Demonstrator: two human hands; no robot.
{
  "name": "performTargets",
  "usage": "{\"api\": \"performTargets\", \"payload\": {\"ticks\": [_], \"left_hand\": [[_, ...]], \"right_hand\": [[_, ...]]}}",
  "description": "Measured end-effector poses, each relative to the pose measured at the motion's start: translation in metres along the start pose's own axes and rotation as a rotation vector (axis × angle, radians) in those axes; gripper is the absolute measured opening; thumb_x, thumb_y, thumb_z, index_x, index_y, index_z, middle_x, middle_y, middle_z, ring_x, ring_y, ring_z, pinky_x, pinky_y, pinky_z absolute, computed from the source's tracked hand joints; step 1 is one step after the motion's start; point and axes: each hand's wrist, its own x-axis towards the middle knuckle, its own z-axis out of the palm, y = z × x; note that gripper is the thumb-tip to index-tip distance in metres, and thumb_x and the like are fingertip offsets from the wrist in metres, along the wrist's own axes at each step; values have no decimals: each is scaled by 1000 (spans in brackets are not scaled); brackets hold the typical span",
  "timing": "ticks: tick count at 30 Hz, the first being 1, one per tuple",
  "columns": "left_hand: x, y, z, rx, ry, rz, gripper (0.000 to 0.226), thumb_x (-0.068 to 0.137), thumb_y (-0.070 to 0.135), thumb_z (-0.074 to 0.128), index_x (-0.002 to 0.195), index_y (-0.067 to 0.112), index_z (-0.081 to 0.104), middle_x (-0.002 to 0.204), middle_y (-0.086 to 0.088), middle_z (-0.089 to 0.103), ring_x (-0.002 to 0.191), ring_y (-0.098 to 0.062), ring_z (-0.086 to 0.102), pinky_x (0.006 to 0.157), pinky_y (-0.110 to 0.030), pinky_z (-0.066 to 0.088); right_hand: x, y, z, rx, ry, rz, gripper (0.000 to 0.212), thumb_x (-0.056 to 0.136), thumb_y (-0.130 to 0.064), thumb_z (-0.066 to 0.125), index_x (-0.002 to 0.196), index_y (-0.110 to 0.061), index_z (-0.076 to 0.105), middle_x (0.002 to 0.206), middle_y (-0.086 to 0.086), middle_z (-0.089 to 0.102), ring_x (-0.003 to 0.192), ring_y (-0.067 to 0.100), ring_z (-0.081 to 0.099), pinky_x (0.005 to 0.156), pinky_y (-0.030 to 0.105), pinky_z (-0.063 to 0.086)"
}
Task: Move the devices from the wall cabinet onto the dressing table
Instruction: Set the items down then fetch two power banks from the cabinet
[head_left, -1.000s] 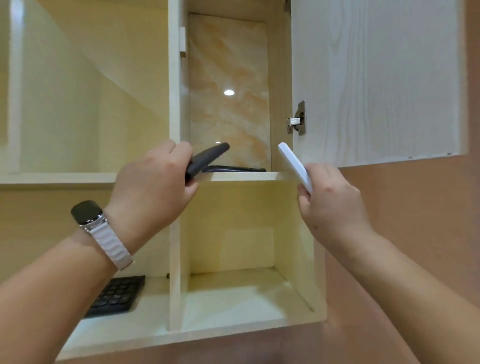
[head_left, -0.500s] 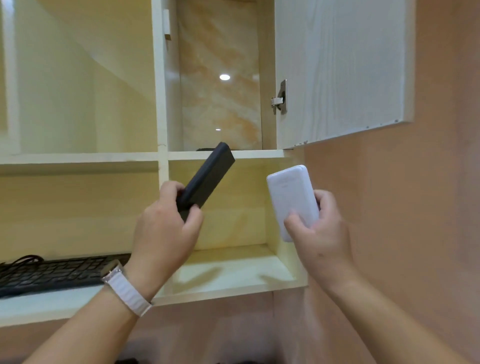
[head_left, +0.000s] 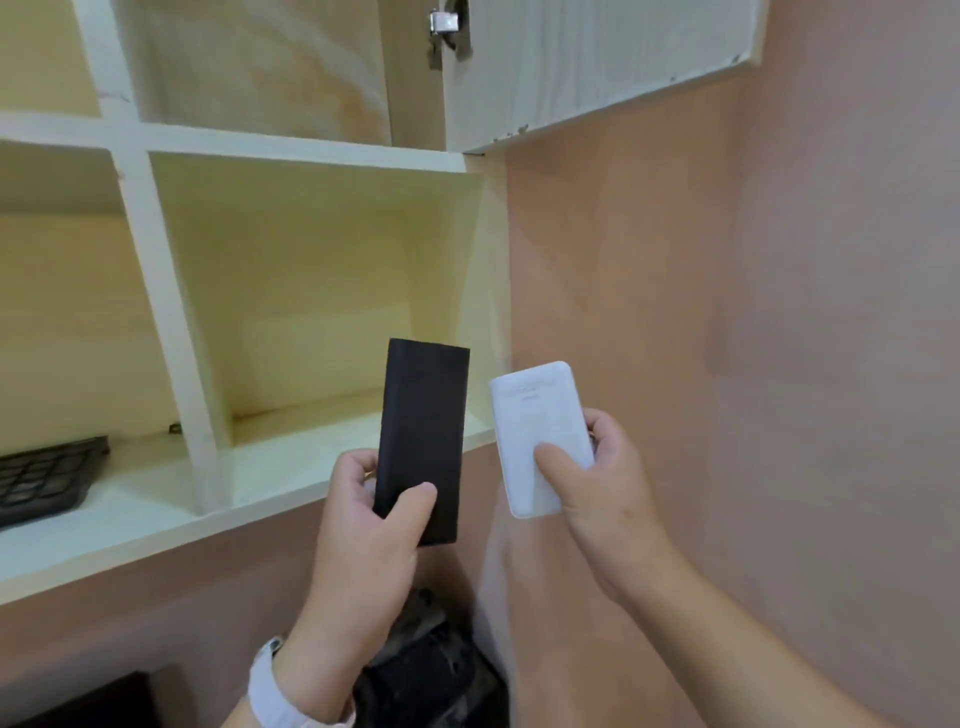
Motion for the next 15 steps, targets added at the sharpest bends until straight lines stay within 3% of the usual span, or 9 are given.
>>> {"api": "performTargets", "payload": {"ticks": [3,6,8,15], "left_hand": [[-2,-19,1,-100,-78,-76,34,71,26,68,102,24,55,92,-3,75,89,-33,71,78,-60,56],[-11,-45,-5,-159,-176,-94,28,84,7,69,105,19,56,90,4,76,83,-17,71,70,-35,55],[-18,-58,-9,-189,-259,-116,25,88,0,62,105,17,58,91,4,76,83,-15,71,67,-26,53],[-60,-110,-4,-347,-514,-300,29,77,16,63,106,22,62,100,-7,75,95,-35,70,81,-52,57]], "right_hand": [[-21,8,1,-30,56,47,27,69,-24,59,96,-20,59,81,-10,64,67,4,59,56,19,46],[-52,19,3,-66,144,118,27,70,-26,60,97,-22,60,86,-7,67,71,5,61,60,21,48],[-73,23,3,-119,198,163,26,70,-27,61,96,-24,60,88,-6,68,73,6,62,62,24,50],[-152,39,-8,-265,466,335,29,70,-28,62,98,-21,62,89,-3,69,78,16,66,63,35,52]]}}
